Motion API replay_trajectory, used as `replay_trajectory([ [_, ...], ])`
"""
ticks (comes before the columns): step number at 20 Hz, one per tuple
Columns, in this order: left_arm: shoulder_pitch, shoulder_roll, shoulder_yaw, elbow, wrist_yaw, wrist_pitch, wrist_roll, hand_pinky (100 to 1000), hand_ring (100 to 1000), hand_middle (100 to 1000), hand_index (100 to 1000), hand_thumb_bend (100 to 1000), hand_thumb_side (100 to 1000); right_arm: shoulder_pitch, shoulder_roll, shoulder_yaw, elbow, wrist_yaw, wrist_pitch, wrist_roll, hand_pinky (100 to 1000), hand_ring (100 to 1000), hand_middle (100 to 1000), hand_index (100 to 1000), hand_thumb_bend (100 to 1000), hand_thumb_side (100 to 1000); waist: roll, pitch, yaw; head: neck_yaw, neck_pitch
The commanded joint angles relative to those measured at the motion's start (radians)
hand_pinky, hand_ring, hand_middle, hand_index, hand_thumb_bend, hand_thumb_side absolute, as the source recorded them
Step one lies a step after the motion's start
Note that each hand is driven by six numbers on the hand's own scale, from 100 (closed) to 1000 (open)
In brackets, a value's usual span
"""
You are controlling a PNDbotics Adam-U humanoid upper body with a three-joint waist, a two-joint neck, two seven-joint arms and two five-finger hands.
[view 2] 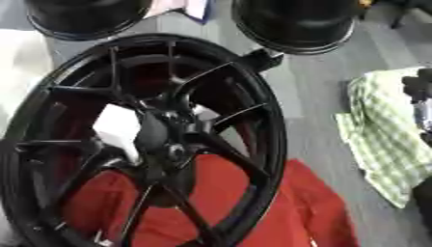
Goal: Pull the pin out of the wheel hub.
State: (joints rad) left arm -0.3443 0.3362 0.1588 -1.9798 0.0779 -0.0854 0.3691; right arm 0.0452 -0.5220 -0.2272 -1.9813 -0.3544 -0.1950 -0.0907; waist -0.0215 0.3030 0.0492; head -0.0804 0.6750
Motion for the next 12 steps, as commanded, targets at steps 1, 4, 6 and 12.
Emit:
replay_trajectory([
  [1, -0.011, 0.034, 0.009, -0.020, -0.003, -0.002, 0.001, 763, 553, 591, 654, 100, 730, 0.001, -0.025, -0.006, -0.019, 0.005, -0.002, -0.002, 838, 778, 555, 701, 100, 241, -0.001, -0.014, -0.001, 0.005, -0.010],
  [4, -0.011, 0.035, 0.009, -0.020, -0.004, -0.002, 0.000, 763, 553, 591, 654, 100, 730, 0.001, -0.025, -0.005, -0.019, 0.007, -0.002, -0.002, 838, 778, 554, 701, 100, 241, -0.001, -0.013, -0.001, 0.005, -0.009],
  [6, -0.011, 0.040, 0.009, -0.020, -0.005, -0.001, 0.000, 763, 552, 590, 654, 100, 729, 0.001, -0.025, -0.005, -0.019, 0.008, -0.002, -0.001, 838, 779, 554, 701, 100, 242, -0.001, -0.011, -0.001, 0.004, -0.008],
  [12, 0.002, 0.136, -0.004, -0.020, -0.025, 0.007, -0.012, 762, 541, 588, 656, 100, 715, 0.006, -0.028, -0.006, -0.019, 0.014, -0.002, -0.002, 838, 778, 553, 701, 100, 244, 0.006, -0.008, -0.005, -0.008, -0.009],
])
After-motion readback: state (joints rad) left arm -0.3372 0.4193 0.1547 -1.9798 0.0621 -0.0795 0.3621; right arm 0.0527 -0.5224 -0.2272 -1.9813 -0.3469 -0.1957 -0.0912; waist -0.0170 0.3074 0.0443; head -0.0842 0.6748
